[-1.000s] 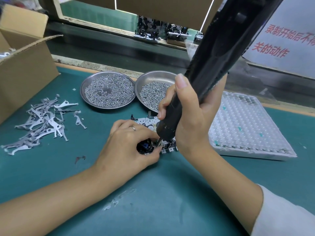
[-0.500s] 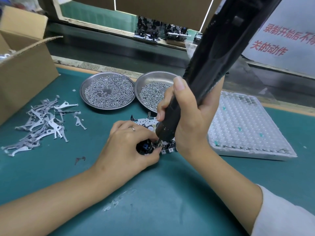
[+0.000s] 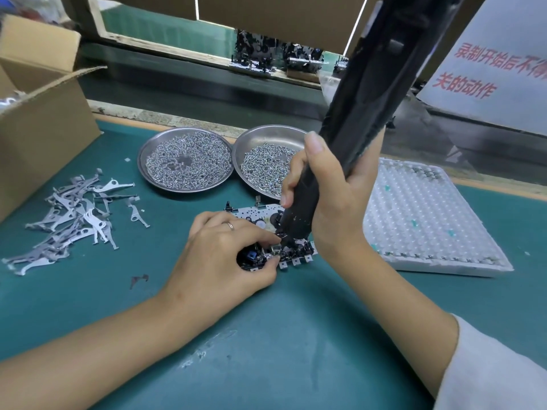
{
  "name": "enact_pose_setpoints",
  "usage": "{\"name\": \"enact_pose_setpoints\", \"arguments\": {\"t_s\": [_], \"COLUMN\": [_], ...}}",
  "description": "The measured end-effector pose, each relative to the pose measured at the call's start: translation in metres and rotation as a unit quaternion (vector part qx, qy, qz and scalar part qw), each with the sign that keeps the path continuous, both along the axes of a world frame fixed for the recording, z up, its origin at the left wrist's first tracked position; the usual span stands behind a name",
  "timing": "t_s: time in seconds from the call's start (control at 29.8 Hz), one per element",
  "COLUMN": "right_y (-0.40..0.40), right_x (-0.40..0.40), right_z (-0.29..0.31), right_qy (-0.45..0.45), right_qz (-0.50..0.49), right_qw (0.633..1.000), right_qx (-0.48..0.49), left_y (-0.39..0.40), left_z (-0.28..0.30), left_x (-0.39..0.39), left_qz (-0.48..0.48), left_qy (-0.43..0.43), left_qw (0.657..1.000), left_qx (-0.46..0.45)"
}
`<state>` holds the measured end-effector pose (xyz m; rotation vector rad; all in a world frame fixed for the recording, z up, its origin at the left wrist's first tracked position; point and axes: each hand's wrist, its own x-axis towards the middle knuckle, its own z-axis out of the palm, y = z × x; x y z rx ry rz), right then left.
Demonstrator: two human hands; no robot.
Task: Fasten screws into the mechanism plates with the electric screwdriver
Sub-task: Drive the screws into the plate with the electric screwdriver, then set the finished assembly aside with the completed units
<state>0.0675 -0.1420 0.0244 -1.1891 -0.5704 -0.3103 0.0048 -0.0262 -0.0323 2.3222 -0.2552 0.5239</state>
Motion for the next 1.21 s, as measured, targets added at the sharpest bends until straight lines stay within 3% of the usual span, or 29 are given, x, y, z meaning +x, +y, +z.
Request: {"name": "enact_pose_setpoints", "arguments": {"t_s": [0.2, 0.3, 0.44, 0.47, 0.54, 0.57, 0.67, 0.74, 0.77, 0.94, 1.21], "right_y": [-0.004, -0.014, -0.034, -0.038, -0.038, -0.033, -0.011, -0.004, -0.005, -0.027, -0.101], "right_x": [0.001, 0.001, -0.010, -0.015, -0.027, -0.032, -0.043, -0.050, -0.054, -0.083, -0.112], "right_z": [-0.003, -0.008, -0.027, -0.032, -0.043, -0.048, -0.055, -0.053, -0.051, -0.051, -0.060], "right_qy": [0.004, -0.030, -0.054, -0.075, -0.154, -0.196, -0.265, -0.272, -0.268, -0.310, -0.318], "right_qz": [-0.029, -0.091, -0.266, -0.285, -0.236, -0.190, -0.111, -0.106, -0.100, -0.101, -0.153], "right_qw": [0.999, 0.991, 0.961, 0.952, 0.930, 0.898, 0.737, 0.655, 0.636, 0.625, 0.659], "right_qx": [-0.030, -0.091, -0.061, -0.083, -0.236, -0.346, -0.612, -0.697, -0.717, -0.710, -0.664], "left_y": [0.003, 0.003, 0.012, 0.015, 0.020, 0.021, 0.025, 0.027, 0.028, 0.031, 0.033], "left_z": [0.002, 0.006, 0.009, 0.009, 0.008, 0.008, 0.004, 0.002, 0.002, 0.000, -0.003], "left_x": [0.000, -0.001, 0.005, 0.007, 0.012, 0.014, 0.016, 0.017, 0.017, 0.015, 0.013], "left_qz": [-0.008, -0.010, 0.044, 0.057, 0.074, 0.079, 0.092, 0.094, 0.094, 0.090, 0.058], "left_qy": [0.011, 0.026, -0.004, -0.010, -0.020, -0.026, -0.044, -0.053, -0.055, -0.052, -0.052], "left_qw": [1.000, 0.994, 0.972, 0.966, 0.955, 0.951, 0.946, 0.947, 0.948, 0.950, 0.961], "left_qx": [-0.009, -0.103, -0.231, -0.250, -0.285, -0.297, -0.309, -0.301, -0.299, -0.295, -0.267]}}
